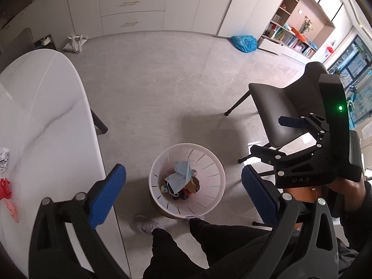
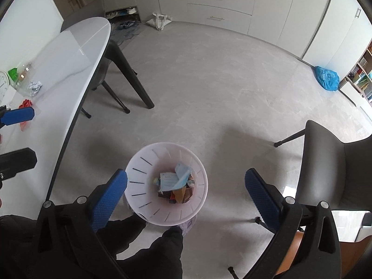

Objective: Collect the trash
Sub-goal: 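Carry the yellow and green papers to the wastebasket and release them, then move both tools back over the remaining papers on the table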

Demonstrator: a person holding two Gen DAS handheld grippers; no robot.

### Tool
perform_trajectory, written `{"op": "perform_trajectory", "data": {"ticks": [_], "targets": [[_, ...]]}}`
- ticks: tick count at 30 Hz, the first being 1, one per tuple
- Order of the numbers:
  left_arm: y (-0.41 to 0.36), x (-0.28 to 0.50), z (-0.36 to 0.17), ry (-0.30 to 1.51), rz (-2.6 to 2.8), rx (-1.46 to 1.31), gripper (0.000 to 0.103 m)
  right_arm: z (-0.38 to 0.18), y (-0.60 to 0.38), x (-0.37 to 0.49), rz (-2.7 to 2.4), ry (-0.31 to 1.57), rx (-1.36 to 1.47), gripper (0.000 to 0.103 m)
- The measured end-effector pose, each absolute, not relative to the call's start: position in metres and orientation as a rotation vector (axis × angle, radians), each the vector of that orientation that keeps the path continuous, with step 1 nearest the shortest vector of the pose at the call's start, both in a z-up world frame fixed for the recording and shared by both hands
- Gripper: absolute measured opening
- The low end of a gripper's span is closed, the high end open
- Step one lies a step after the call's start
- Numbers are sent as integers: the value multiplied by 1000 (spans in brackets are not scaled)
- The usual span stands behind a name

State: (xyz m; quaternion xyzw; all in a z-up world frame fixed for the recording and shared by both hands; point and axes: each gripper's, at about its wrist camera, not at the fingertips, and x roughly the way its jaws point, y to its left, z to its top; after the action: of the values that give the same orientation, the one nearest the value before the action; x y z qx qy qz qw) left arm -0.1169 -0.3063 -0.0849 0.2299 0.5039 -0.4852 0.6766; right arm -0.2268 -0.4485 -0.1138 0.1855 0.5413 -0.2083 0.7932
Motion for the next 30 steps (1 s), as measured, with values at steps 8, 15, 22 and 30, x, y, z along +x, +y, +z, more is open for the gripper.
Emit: {"op": "perform_trajectory", "data": {"ticks": [8,15,22,30], "targets": [[-295,-115,-76,1114,-1071,482,95,-107,-442,-216,-413,1166,374,100],[-286,-106,-72,1119,-1036,451,95,-104,-435,-203,-393,1160,355,100],[-270,-92,-69,1111,-972,400,95,-95,-423,-185,-358,1137,339,100],[-203,-43,-65,1087,-735,245,95,-77,-386,-122,-230,1096,248,100]]}}
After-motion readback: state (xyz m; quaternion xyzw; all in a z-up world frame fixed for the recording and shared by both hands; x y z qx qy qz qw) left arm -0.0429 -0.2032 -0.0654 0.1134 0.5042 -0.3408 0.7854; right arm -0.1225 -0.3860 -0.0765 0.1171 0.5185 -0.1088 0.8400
